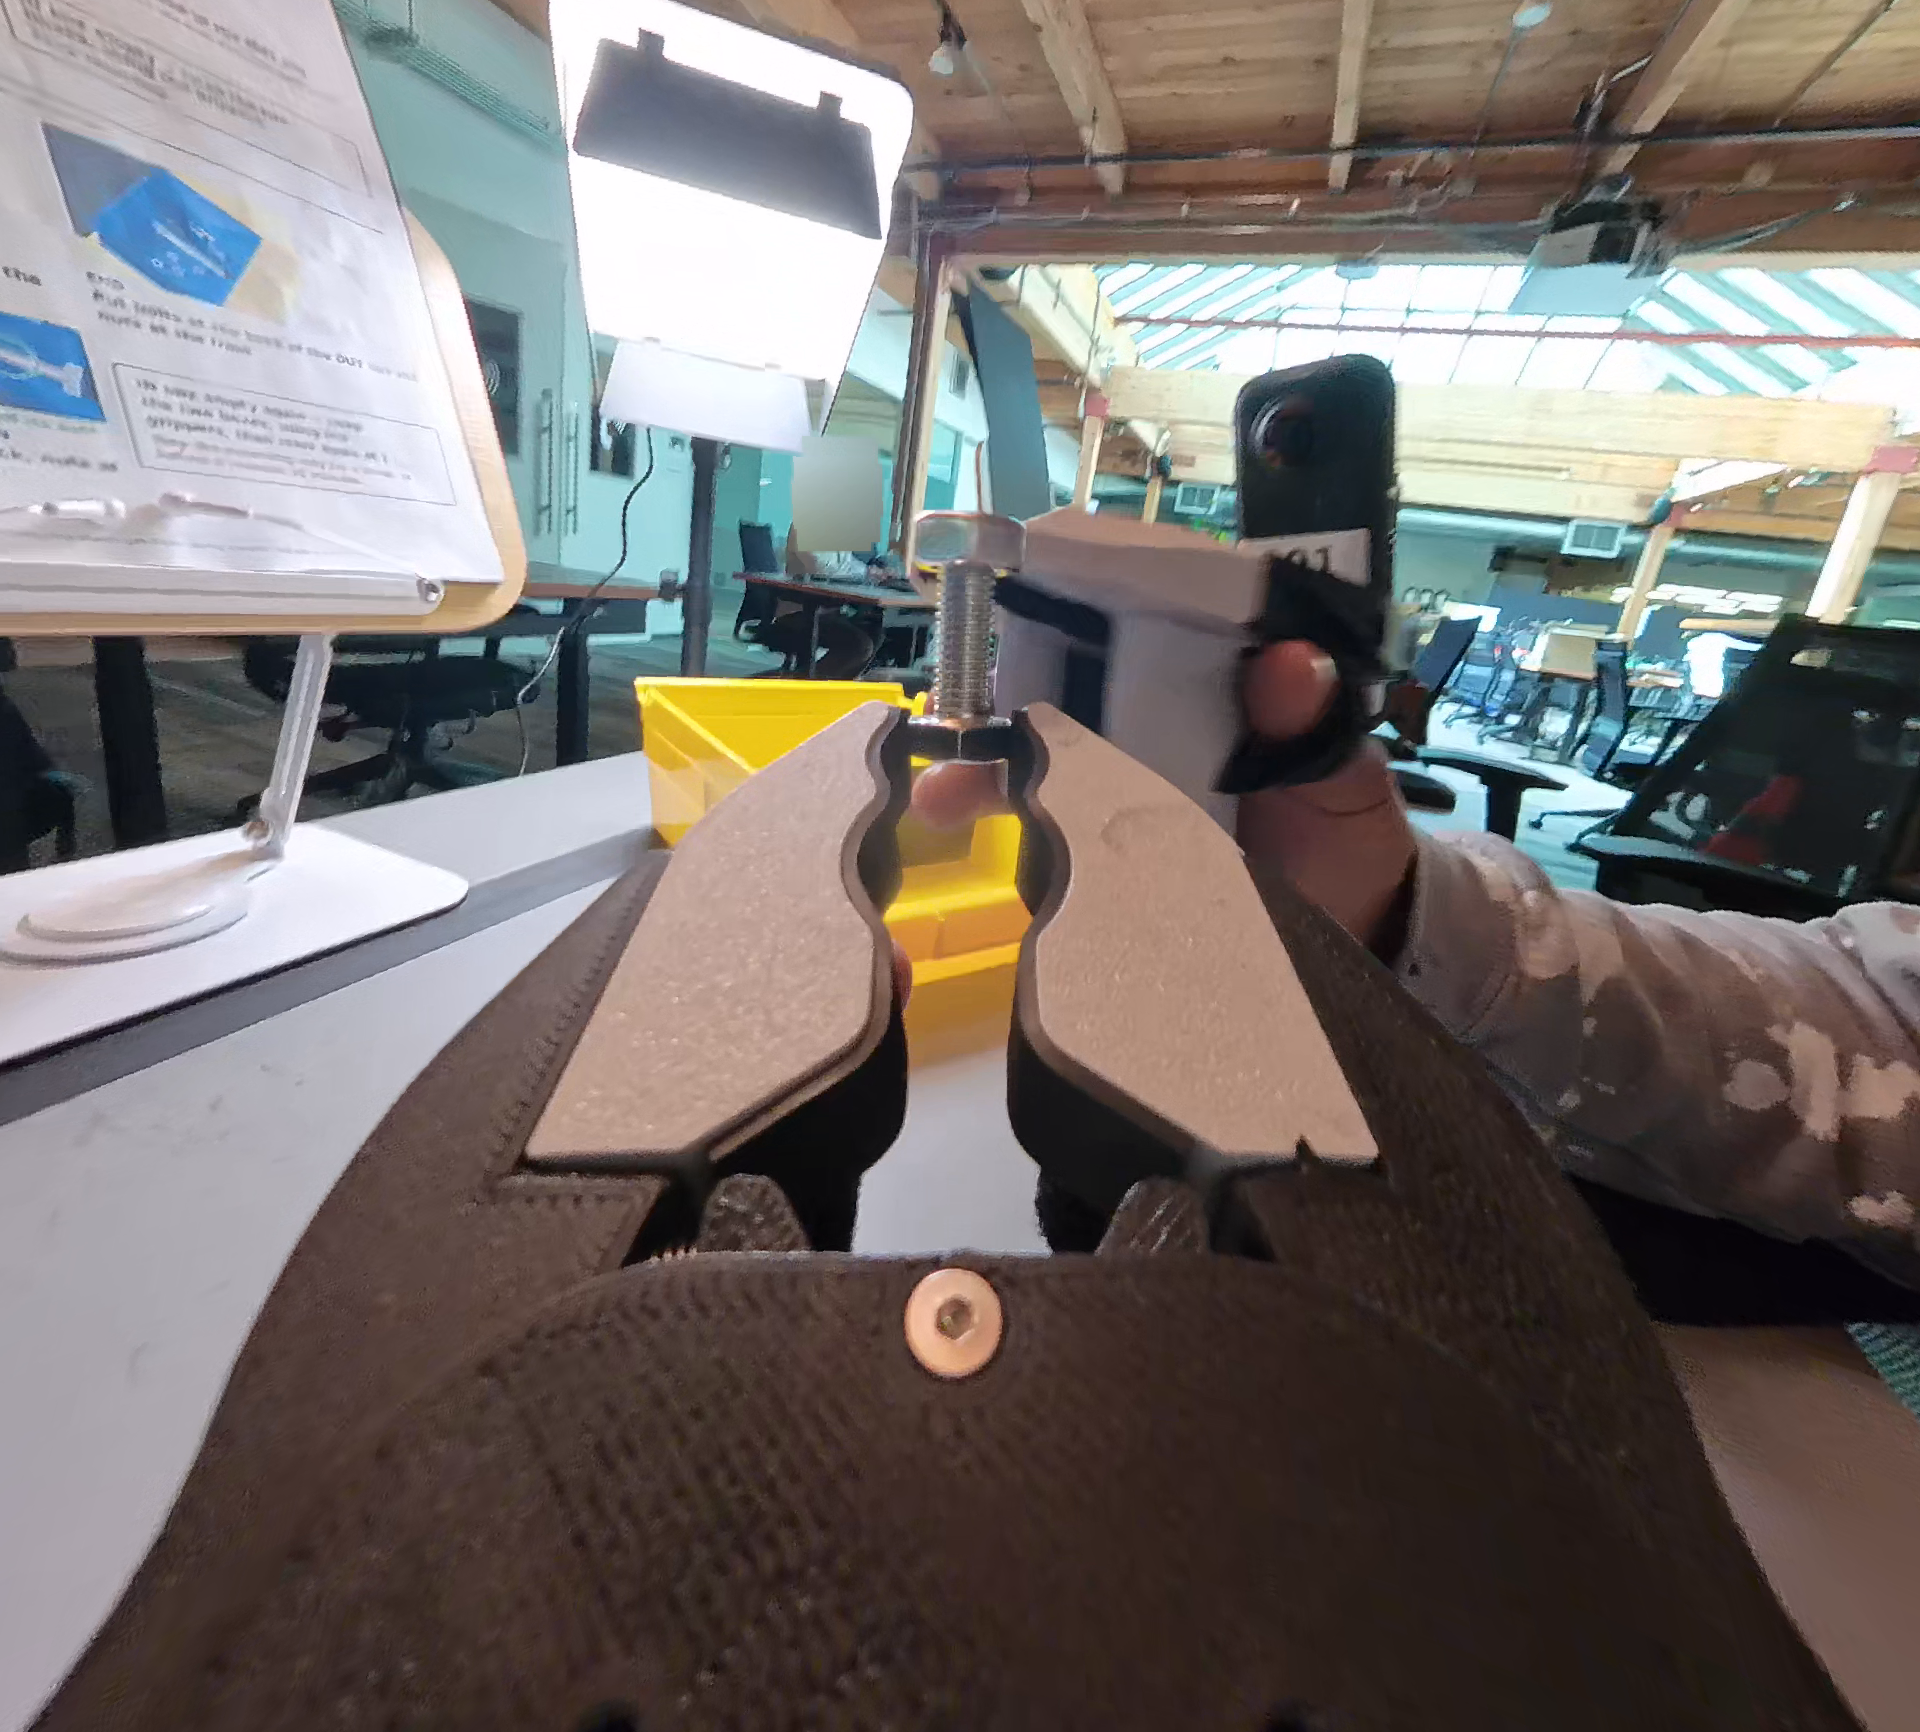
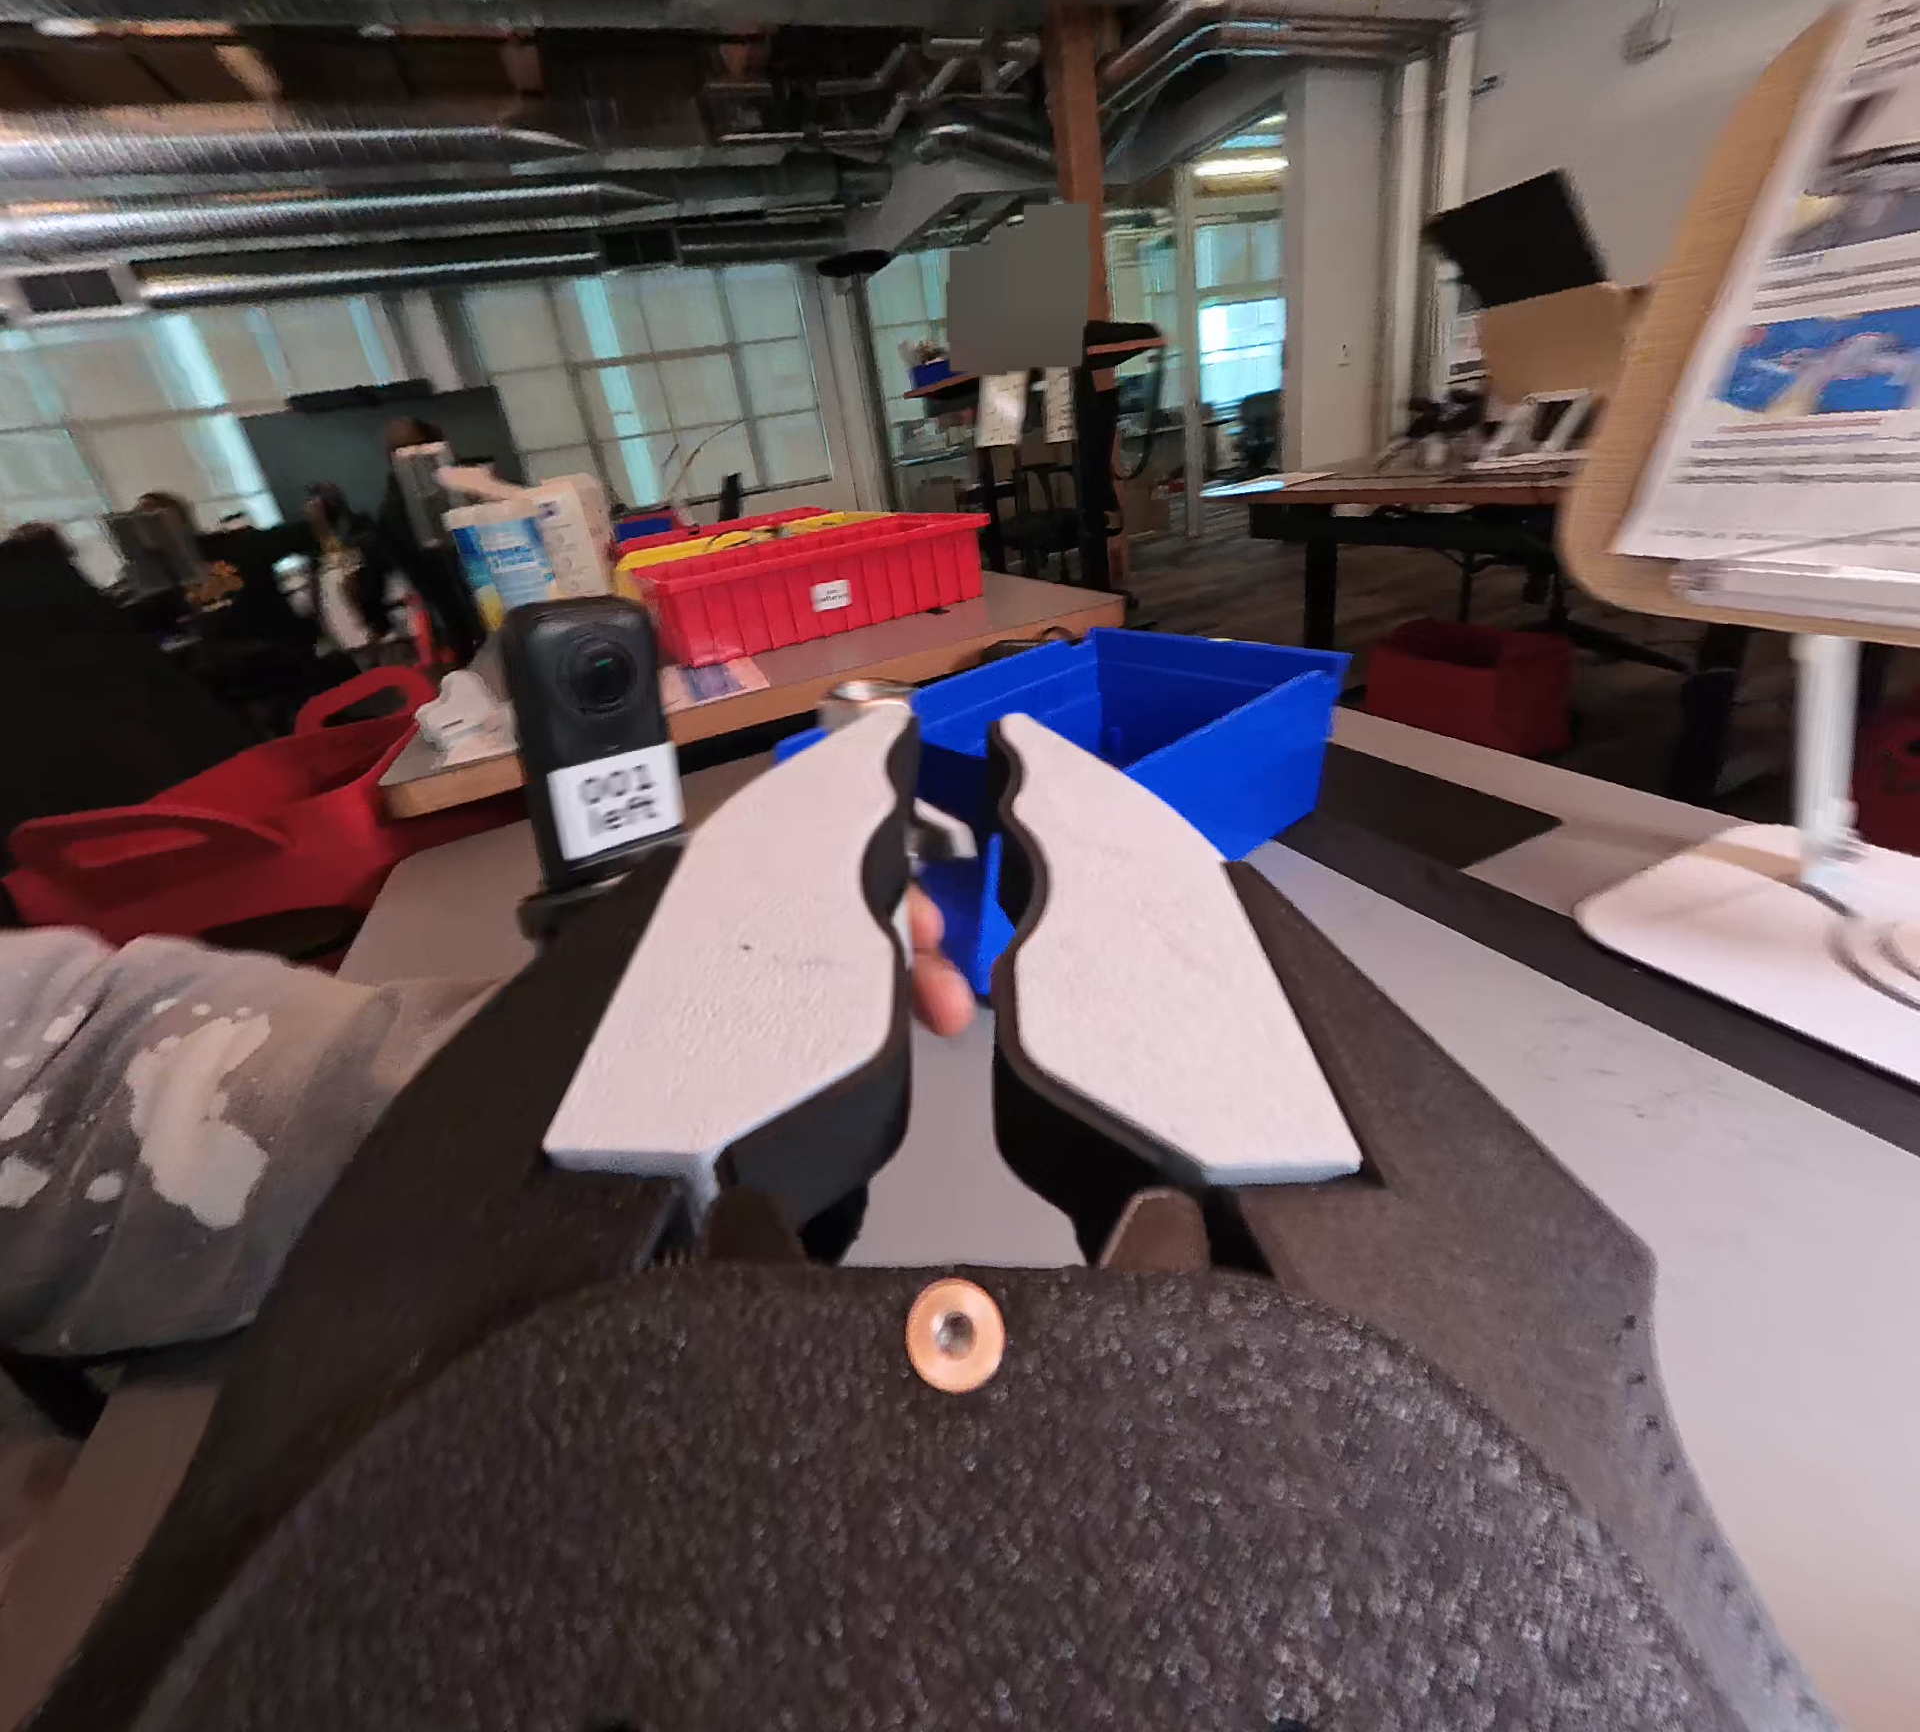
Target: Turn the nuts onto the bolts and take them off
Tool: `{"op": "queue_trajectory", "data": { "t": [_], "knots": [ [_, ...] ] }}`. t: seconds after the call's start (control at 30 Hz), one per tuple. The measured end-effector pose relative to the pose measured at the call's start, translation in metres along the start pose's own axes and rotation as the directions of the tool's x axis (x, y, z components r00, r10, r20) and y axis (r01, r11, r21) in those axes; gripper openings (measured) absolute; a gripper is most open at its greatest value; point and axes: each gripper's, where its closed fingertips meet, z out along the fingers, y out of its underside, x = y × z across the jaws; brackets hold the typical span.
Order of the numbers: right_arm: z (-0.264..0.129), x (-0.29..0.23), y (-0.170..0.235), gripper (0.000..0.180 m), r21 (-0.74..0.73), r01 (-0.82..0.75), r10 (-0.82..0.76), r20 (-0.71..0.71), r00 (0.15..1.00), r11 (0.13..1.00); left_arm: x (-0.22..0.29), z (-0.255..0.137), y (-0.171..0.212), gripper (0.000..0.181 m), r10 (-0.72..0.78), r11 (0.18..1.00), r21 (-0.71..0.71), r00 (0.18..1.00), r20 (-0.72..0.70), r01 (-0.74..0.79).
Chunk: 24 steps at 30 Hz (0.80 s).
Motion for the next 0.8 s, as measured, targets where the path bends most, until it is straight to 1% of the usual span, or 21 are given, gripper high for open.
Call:
{"op": "queue_trajectory", "data": {
  "t": [0.07, 0.13, 0.23, 0.33, 0.37, 0.4, 0.47, 0.53, 0.67, 0.8],
  "knots": [
    [-0.007, 0.012, -0.006, 0.008, 0.031, -0.004, 0.006, -0.040, 0.999, 1.000, 0.001, -0.001, -0.006, 0.019, 0.009, 1.000, 0.012, 1.000, -0.005, -0.009],
    [-0.009, 0.011, -0.007, 0.014, 0.026, -0.012, 0.013, -0.025, 1.000, 1.000, -0.001, -0.001, -0.006, 0.019, 0.011, 1.000, 0.013, 1.000, 0.004, -0.011],
    [-0.002, -0.004, -0.004, 0.023, 0.005, 0.010, -0.010, 0.015, 1.000, 1.000, -0.002, 0.000, 0.001, 0.019, 0.011, 1.000, -0.006, 1.000, 0.010, -0.011],
    [0.004, -0.010, 0.001, 0.025, -0.012, 0.021, -0.021, 0.024, 0.999, 1.000, 0.001, 0.001, 0.002, 0.019, 0.015, 1.000, -0.012, 1.000, 0.006, -0.015],
    [0.002, -0.007, 0.000, 0.021, -0.005, 0.013, -0.013, 0.019, 1.000, 1.000, 0.000, 0.001, 0.000, 0.019, 0.008, 1.000, -0.007, 1.000, 0.008, -0.008],
    [-0.001, 0.001, -0.003, 0.008, 0.007, 0.002, -0.002, -0.012, 1.000, 1.000, 0.000, 0.000, -0.003, 0.019, 0.002, 1.000, 0.007, 1.000, 0.000, -0.002],
    [-0.008, 0.013, -0.008, 0.005, 0.033, 0.001, 0.001, -0.051, 0.999, 0.999, 0.000, -0.001, -0.007, 0.019, 0.006, 1.000, 0.015, 1.000, -0.003, -0.006],
    [-0.010, 0.012, -0.010, 0.011, 0.031, 0.001, 0.000, -0.035, 0.999, 1.000, -0.001, -0.001, -0.006, 0.019, 0.008, 1.000, 0.010, 1.000, 0.001, -0.008],
    [-0.001, -0.009, -0.003, 0.023, -0.003, 0.029, -0.029, 0.029, 0.999, 1.000, 0.000, 0.001, 0.001, 0.019, 0.003, 1.000, -0.010, 1.000, 0.001, -0.003],
    [0.002, -0.009, 0.001, 0.022, -0.013, 0.019, -0.018, 0.037, 0.999, 1.000, 0.001, 0.001, 0.001, 0.019, 0.006, 1.000, -0.009, 1.000, -0.002, -0.006]
  ]
}}
